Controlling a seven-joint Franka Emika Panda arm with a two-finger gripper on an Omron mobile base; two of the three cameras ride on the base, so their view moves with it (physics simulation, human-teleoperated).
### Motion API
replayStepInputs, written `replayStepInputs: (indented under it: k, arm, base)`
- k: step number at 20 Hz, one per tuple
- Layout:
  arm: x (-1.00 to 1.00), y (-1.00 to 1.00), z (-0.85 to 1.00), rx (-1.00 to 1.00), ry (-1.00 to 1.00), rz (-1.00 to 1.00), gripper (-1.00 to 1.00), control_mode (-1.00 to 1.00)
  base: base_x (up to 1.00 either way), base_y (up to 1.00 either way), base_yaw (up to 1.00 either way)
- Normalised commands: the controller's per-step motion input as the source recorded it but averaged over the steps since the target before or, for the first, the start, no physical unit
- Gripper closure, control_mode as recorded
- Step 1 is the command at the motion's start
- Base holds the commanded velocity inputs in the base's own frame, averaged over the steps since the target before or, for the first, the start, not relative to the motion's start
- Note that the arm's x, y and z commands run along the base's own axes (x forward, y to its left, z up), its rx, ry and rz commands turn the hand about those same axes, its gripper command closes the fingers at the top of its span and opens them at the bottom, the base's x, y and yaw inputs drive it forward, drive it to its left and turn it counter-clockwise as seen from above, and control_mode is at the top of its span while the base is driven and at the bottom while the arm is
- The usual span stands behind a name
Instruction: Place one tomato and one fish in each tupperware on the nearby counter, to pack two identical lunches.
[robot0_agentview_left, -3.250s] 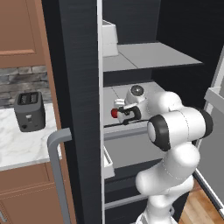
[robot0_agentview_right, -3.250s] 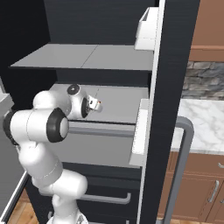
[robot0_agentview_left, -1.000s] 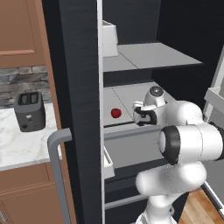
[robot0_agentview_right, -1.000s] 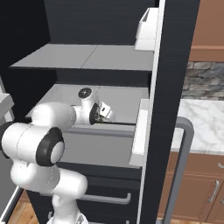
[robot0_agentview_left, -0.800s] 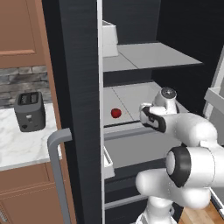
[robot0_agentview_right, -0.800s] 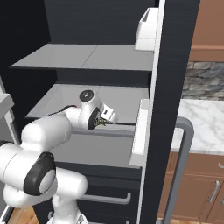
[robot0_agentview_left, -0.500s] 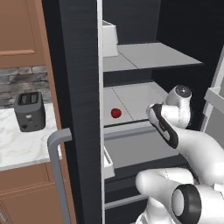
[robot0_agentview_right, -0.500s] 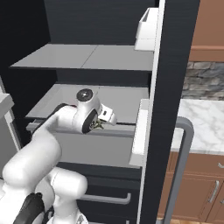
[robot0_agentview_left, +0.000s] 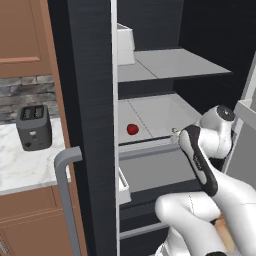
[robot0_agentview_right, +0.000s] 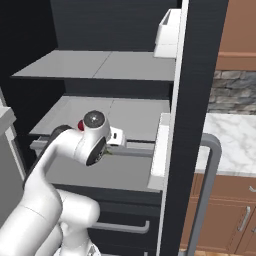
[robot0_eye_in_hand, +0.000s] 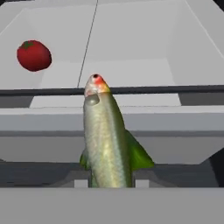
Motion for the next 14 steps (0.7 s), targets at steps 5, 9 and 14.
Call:
replayStepInputs:
  k: [5, 9, 14]
  arm:
    - [0.0, 0.27, 0.0, -0.05, 0.0, 0.09, 1.0, 1.0]
    - [0.0, 0.0, 0.0, 0.0, 0.0, 0.0, 1.0, 1.0]
    - [0.0, 0.0, 0.0, 0.0, 0.0, 0.0, 1.0, 1.0]
  base:
    - [-0.27, 0.41, 0.06]
    - [-0.98, 0.06, 0.05]
    - [-1.0, -0.21, 0.0]
